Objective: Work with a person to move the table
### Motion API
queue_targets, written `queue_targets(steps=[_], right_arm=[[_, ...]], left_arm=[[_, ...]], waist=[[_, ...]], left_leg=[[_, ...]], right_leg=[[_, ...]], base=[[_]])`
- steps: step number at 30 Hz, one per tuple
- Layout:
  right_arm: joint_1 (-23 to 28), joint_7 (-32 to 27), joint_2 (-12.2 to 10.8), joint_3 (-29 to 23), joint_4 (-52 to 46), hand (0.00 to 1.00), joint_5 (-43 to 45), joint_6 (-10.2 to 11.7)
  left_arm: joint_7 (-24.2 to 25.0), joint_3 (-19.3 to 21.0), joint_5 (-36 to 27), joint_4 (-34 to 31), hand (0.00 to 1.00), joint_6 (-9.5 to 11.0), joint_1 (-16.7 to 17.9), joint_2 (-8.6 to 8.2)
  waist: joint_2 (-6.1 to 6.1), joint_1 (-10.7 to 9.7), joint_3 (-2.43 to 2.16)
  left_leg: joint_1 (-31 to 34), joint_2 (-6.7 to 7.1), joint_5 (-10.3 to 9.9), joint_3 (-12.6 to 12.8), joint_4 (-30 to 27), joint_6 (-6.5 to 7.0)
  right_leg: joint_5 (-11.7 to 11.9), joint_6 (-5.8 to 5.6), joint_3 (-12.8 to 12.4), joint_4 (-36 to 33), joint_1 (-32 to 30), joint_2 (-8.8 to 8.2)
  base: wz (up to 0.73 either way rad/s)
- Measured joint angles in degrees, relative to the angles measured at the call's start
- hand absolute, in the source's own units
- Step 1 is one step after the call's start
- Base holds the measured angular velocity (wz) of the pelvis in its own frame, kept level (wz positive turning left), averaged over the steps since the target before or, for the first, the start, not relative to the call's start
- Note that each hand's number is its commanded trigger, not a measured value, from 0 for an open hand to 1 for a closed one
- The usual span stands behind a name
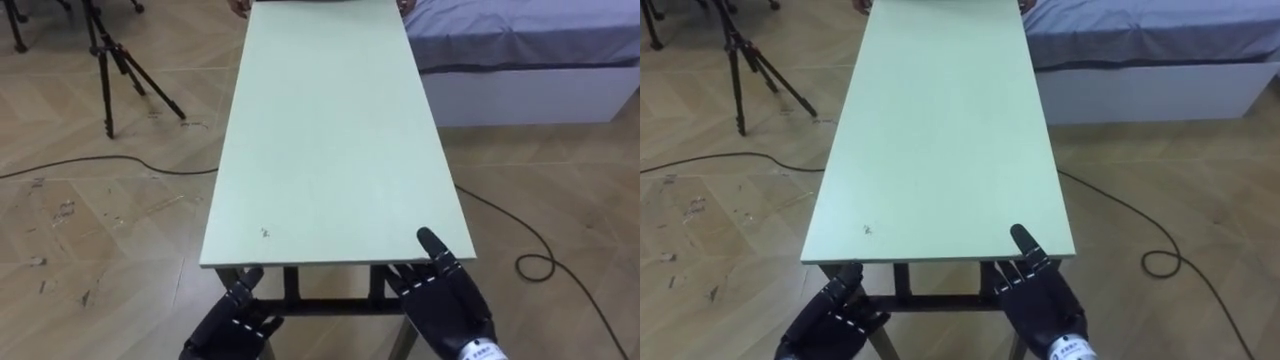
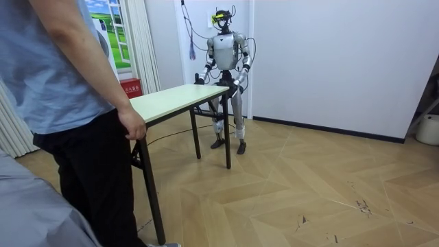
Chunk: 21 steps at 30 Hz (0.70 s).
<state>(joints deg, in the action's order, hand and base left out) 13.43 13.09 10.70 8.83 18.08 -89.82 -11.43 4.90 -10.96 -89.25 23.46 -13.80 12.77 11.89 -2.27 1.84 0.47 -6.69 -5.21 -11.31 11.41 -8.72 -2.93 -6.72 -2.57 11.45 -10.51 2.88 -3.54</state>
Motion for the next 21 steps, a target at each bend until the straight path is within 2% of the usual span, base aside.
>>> queue_targets(steps=[4,8,10,14,16,21], right_arm=[[-0.64,0.05,-0.49,-0.11,0.0,0.0,0.35,0.01],[-0.9,0.03,-1.97,-1.07,-0.24,0.0,0.38,0.03],[-0.92,-0.02,-2.19,-1.05,-0.45,0.0,0.45,0.01],[-2.19,-0.04,-2.18,-1.05,-0.34,0.0,1.46,0.2],[-2.21,0.17,-2.17,-1.05,-0.34,0.0,1.91,0.32],[-2.29,0.4,-2.18,-1.05,-0.35,0.0,2.34,0.57]], left_arm=[[-1.01,0.05,0.45,-4.16,0.0,0.01,-0.04,-0.02],[-1.51,0.83,1.46,-11.59,0.0,0.07,-0.35,-0.01],[-1.73,0.96,1.7,-11.86,0.0,0.09,-0.41,0.01],[-3.86,0.85,6.83,-13.98,0.0,0.08,-0.53,0.02],[-4.75,0.72,6.9,-14.46,0.0,0.08,-0.52,0.03],[-6.74,0.54,6.83,-15.61,0.0,0.06,-0.53,0.03]], waist=[[0.31,-0.32,0.1],[0.61,-0.59,0.24],[0.54,-1.07,0.25],[0.25,-1.57,0.4],[-0.13,-1.62,0.53],[-0.5,-1.95,0.51]], left_leg=[[0.43,-0.02,0.0,-0.39,-0.26,0.0],[1.23,-0.01,-0.01,-0.8,-0.72,0.0],[1.4,-0.01,-0.01,-0.87,-0.78,0.0],[2.47,0.02,0.0,-1.35,-1.1,0.01],[2.49,0.02,0.01,-1.6,-1.13,0.01],[3.11,0.0,0.01,-2.37,-1.37,0.01]], right_leg=[[0.0,0.0,0.41,0.04,-0.05,-0.04],[0.11,0.18,1.12,0.81,-0.03,-0.1],[0.11,0.17,1.26,0.91,-0.07,-0.11],[0.17,0.27,1.49,0.82,-0.88,-0.13],[0.17,0.27,1.54,0.82,-0.87,-0.13],[0.17,0.27,2.25,0.92,-0.93,-0.14]], base=[[0.04],[0.06],[0.03],[0.04],[0.02],[0.07]])
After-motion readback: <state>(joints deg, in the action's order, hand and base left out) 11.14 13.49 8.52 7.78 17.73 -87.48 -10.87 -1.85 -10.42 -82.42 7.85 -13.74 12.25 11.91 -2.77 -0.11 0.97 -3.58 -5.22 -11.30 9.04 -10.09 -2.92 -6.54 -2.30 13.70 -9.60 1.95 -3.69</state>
